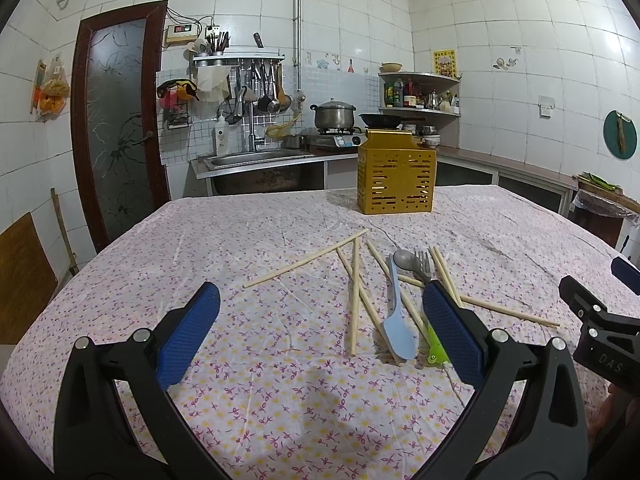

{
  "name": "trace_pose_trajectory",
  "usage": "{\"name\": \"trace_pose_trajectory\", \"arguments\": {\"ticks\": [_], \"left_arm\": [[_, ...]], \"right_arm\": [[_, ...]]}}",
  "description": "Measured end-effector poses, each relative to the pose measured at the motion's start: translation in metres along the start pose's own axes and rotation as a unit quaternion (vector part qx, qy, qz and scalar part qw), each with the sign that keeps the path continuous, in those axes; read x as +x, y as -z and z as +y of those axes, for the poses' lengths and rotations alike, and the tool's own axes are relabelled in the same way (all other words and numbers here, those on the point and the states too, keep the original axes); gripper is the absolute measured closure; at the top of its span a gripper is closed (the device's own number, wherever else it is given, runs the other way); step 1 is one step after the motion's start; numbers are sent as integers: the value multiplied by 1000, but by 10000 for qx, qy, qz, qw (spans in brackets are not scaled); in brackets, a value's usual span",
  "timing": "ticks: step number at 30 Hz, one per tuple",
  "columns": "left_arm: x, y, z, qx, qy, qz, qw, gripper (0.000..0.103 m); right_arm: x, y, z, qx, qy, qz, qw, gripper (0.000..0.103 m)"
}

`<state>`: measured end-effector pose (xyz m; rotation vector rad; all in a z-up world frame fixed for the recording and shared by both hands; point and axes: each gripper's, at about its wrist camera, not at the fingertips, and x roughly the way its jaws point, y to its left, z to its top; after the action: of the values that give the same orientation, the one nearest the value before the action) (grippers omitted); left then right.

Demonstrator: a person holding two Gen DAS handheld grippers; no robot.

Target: Organize utensils

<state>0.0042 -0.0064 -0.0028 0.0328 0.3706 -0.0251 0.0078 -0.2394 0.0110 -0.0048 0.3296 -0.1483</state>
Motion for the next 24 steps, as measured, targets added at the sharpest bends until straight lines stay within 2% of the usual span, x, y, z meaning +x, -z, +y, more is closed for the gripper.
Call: {"name": "trace_pose_trajectory", "arguments": {"ticks": [7,12,21,24], "left_arm": [[2,-8,-2,116,121,163,9997,5],[11,-32,5,251,257,202,9991,5],[93,-72,35,189,784,1067,9910,5],[120,-78,39,300,825,1132,9897,5]], "right_arm": [[4,-9,6,-89,28,160,9998,4],[18,-27,17,-251,26,294,9992,4],[73,-54,42,-338,60,815,9961,4],[101,-57,48,-208,132,1191,9926,4]]}}
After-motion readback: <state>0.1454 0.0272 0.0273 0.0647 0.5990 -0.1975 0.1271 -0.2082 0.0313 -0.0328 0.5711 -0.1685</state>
